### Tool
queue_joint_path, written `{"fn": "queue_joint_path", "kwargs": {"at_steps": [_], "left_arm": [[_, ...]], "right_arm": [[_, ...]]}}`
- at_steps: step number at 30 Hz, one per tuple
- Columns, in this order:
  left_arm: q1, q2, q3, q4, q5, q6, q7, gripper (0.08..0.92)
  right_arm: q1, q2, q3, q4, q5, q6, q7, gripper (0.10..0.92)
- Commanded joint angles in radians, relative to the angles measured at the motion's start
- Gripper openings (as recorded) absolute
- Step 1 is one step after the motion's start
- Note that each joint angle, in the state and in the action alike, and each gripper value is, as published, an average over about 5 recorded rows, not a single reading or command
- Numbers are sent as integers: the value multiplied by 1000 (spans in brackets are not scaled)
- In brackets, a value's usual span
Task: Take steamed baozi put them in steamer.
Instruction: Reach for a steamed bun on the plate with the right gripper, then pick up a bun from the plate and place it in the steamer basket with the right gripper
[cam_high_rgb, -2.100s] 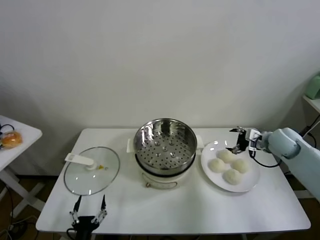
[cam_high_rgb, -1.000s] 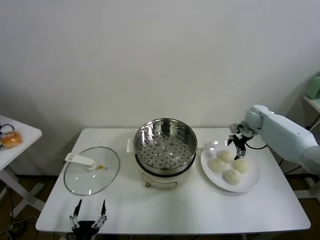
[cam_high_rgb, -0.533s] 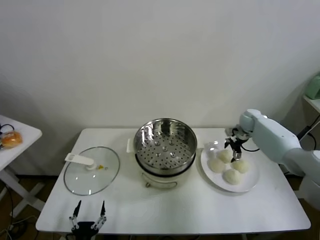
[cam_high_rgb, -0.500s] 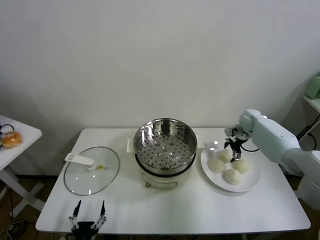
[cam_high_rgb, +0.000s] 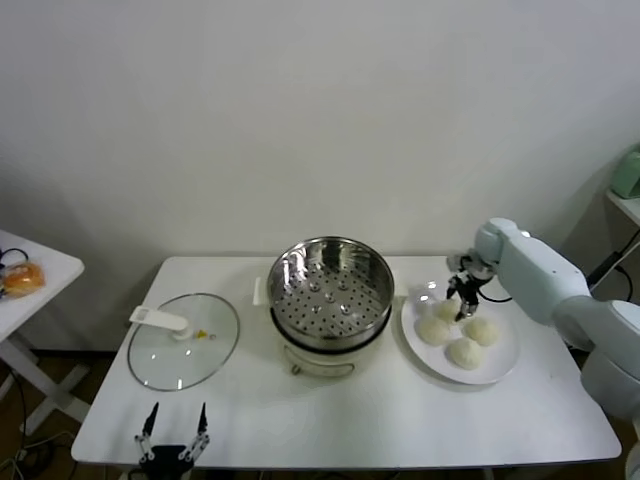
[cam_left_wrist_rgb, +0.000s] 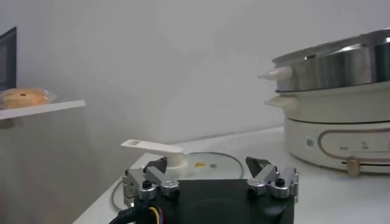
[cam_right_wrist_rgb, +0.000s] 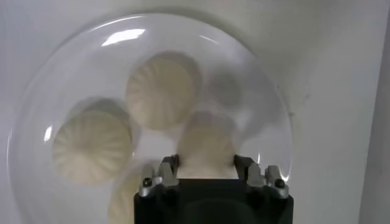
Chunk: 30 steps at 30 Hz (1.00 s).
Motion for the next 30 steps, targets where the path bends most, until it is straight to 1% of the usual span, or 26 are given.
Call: {"fn": "queue_joint_path", "kwargs": {"at_steps": [1, 4, 8, 12, 16, 20, 23, 30], "left_arm": [[2, 1, -4, 4, 1, -4, -5, 823], [2, 2, -6, 7, 3, -8, -7, 823], [1, 1, -7, 6, 3, -10, -9, 823], [2, -2, -8, 1, 3, -10, -10, 823], [5, -1, -10, 3, 5, -12, -12, 823], [5, -4, -10, 12, 13, -15, -14, 823], [2, -7, -8, 17, 19, -16, -16, 823], [-1, -9, -10, 21, 23, -18, -19, 823]], "right_arm": [[38, -23, -35, 44, 40, 9, -13, 588], [111, -64, -124, 126, 110, 17, -23, 578], [238, -125, -252, 273, 232, 30, -33, 572], [355, -176, -348, 424, 303, 61, -40, 569], [494, -189, -452, 530, 343, 145, -46, 562], [614, -155, -520, 587, 360, 285, -29, 549], [659, -108, -540, 617, 358, 380, 9, 544], [649, 66, -535, 609, 244, 550, 135, 557]]}}
